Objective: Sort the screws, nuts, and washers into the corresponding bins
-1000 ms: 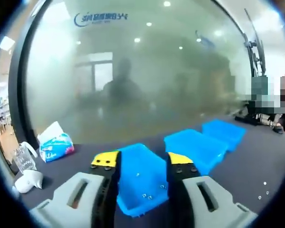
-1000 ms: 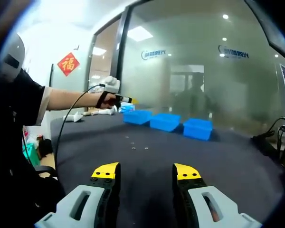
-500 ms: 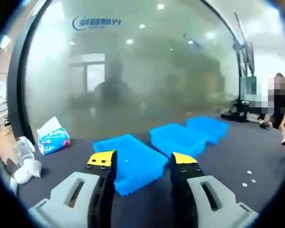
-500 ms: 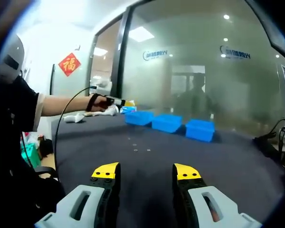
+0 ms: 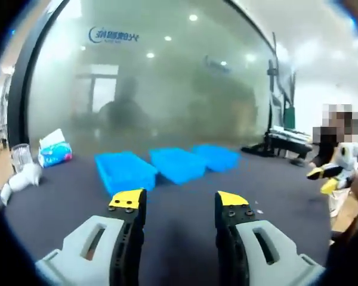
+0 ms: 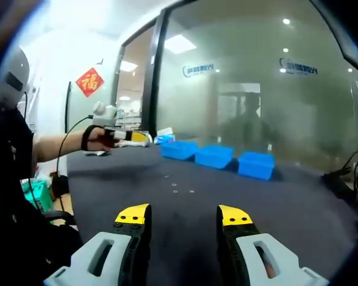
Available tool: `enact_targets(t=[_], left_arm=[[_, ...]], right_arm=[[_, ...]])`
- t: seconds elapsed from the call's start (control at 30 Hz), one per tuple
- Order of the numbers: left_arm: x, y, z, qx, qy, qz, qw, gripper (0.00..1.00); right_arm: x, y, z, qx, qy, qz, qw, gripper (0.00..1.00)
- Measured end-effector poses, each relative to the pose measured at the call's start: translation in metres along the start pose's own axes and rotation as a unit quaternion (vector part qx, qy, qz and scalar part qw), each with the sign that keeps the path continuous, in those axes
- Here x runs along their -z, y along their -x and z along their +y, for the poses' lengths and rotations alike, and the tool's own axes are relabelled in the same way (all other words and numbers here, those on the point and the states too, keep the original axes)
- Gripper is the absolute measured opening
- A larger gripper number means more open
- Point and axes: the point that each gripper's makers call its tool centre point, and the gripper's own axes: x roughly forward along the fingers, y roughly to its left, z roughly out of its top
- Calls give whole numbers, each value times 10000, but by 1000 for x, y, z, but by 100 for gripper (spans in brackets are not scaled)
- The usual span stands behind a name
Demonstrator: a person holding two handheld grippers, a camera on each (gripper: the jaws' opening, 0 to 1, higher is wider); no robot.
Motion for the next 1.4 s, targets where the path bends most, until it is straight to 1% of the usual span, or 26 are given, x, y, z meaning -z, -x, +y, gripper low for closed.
enact_targets(t=[0.07, 0.13, 0.2, 0.37, 0.47, 0.53, 0.63, 0.7, 0.8, 0.9, 1.13, 1.3, 1.37, 1.4], left_arm=[[4, 11, -6, 32, 1, -43, 10000, 46], [5, 21, -7, -50, -254, -132, 9996, 46], [9, 30, -13, -32, -329, -111, 9994, 45], [11, 49, -23, 130, -310, -133, 9993, 46], [13, 61, -32, 263, -375, -130, 9989, 46], [18, 67, -37, 360, -472, -61, 9982, 46], [23, 75, -38, 394, -390, -38, 9985, 46], [28, 81, -41, 417, -365, 30, 9985, 46], [32, 87, -41, 429, -393, 86, 9983, 46], [32, 90, -40, 411, -333, 75, 9986, 46], [35, 92, -38, 413, -309, 85, 9986, 46], [41, 91, -42, 508, -351, 214, 9979, 46], [48, 89, -42, 531, -368, 353, 9973, 46], [50, 89, -42, 544, -389, 378, 9970, 46]], right_arm=[[0, 0, 0, -1, -14, -14, 10000, 40], [-1, 0, -1, 4, -19, -21, 10000, 40], [-1, 0, -1, 0, -23, -29, 10000, 40], [0, 0, -1, -5, -36, -29, 10000, 40], [1, 1, -2, -4, -39, -13, 10000, 40], [2, 1, -3, -2, -37, -6, 10000, 40], [2, 2, -3, -12, -47, -10, 10000, 40], [2, 2, -3, -20, -44, -1, 10000, 40], [2, 1, -3, -51, -37, 18, 10000, 40], [1, -1, -1, -93, -41, 24, 9999, 40], [0, -9, 3, -219, 13, 99, 9997, 40], [-2, -15, 5, -324, 136, 195, 9992, 40], [-2, -18, 3, -361, 200, 248, 9988, 40], [-2, -20, 3, -381, 235, 278, 9986, 40]])
